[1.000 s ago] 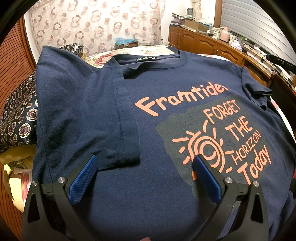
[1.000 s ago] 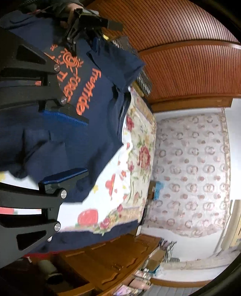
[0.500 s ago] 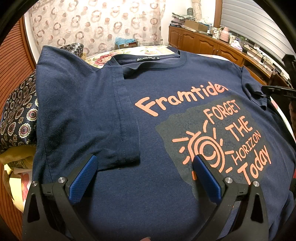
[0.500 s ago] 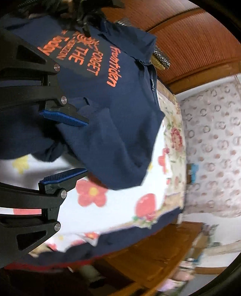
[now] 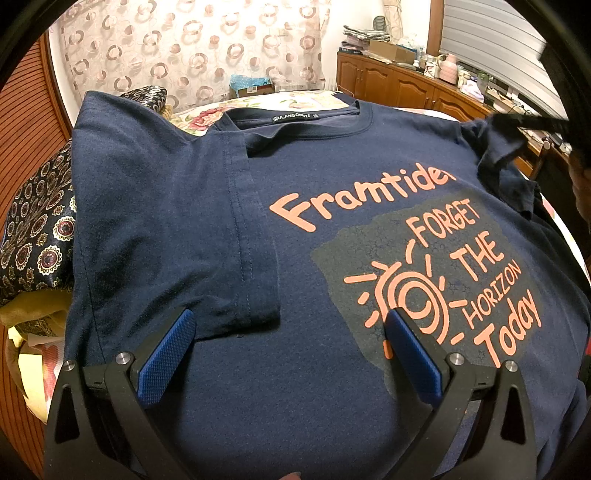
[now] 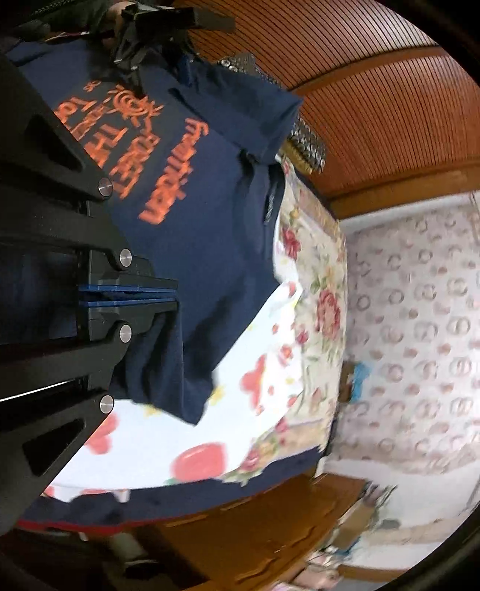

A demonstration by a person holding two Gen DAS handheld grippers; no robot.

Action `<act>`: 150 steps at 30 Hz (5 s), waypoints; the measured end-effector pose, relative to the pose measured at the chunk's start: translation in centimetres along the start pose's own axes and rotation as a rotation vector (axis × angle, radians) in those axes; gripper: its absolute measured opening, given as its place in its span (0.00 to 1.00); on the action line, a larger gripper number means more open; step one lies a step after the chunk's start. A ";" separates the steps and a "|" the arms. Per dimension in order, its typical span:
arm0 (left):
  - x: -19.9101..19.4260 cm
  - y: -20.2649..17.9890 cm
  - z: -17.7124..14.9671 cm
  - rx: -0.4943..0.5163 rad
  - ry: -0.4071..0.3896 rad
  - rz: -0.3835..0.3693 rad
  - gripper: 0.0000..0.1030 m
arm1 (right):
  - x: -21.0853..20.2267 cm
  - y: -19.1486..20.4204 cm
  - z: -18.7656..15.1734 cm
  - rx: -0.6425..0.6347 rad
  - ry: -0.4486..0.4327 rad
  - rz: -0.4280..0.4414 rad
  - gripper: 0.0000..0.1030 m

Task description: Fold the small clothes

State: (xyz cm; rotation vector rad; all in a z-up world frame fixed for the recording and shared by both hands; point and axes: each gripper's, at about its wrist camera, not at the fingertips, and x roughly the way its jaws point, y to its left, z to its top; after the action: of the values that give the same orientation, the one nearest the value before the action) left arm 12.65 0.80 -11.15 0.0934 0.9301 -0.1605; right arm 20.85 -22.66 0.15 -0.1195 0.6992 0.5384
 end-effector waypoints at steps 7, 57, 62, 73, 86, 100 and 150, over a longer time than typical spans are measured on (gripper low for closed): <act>0.0 0.0 0.0 0.000 0.000 0.000 1.00 | 3.5 3.2 3.9 -0.054 0.010 -0.022 0.03; 0.0 0.0 0.0 -0.004 0.000 0.004 1.00 | -1.8 2.4 -9.4 -0.146 0.098 0.068 0.35; -1.3 0.0 0.3 0.005 -0.050 0.048 1.00 | -1.7 -0.1 -7.2 -0.095 0.052 0.025 0.43; -6.8 6.4 5.7 -0.066 -0.214 0.111 1.00 | 4.8 -7.7 -2.7 0.093 0.058 -0.033 0.47; -3.9 13.4 9.5 -0.161 -0.186 0.180 0.88 | 9.3 -9.1 1.9 0.084 0.058 0.025 0.02; -2.4 13.8 10.5 -0.136 -0.167 0.118 0.65 | 7.7 -9.4 3.2 0.044 -0.105 -0.112 0.18; -14.1 6.1 0.1 -0.069 -0.359 -0.013 0.07 | -4.8 -0.5 -2.7 -0.078 -0.158 -0.003 0.04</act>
State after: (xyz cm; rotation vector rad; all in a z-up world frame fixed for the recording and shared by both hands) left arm 5.52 8.13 0.28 -0.0062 0.5771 -0.1510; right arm 16.49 -25.95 1.12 -0.1495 0.5243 0.5663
